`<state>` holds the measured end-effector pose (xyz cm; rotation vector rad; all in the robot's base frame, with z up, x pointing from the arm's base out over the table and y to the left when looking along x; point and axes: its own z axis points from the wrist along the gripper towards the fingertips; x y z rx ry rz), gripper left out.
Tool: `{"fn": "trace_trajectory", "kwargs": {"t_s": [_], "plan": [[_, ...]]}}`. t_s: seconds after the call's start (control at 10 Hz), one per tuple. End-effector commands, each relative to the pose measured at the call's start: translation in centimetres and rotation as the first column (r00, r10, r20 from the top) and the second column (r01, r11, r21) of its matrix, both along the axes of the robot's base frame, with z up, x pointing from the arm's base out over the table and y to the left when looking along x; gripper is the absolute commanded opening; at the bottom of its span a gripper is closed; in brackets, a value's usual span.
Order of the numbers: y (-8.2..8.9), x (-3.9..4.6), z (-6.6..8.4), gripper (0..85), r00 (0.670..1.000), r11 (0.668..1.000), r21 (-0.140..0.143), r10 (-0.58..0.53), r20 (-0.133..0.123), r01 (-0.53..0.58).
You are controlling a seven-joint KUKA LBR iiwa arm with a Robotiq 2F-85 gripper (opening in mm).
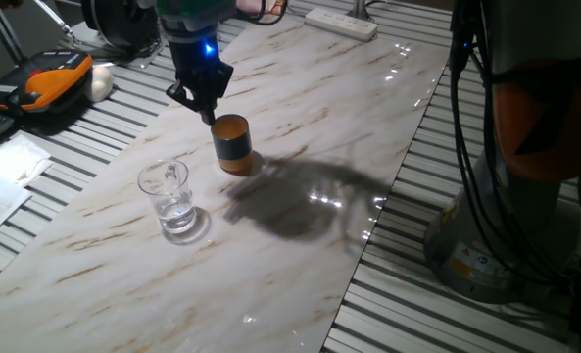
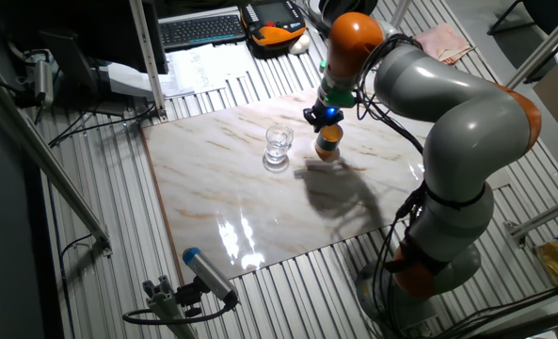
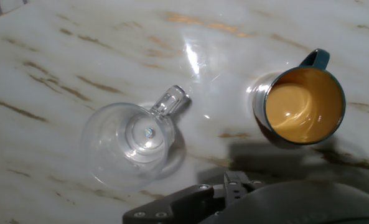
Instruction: Pour the water from one cup into another empty cup
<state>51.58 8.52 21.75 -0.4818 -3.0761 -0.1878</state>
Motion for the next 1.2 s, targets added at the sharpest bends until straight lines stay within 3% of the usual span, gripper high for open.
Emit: {"fn": "trace_trajectory", "kwargs": {"t_s": [0.0,0.8,1.1], "plan": [[0.1,-0.01,-0.1,0.0,1.000,1.000,0.010,-0.004,0.005,0.004],[1.3,-0.30,-1.0,0.0,0.999,0.997,0.071,-0.028,0.024,0.026],[1.7,-0.49,-1.3,0.0,0.999,0.997,0.075,-0.030,0.027,0.027]]}}
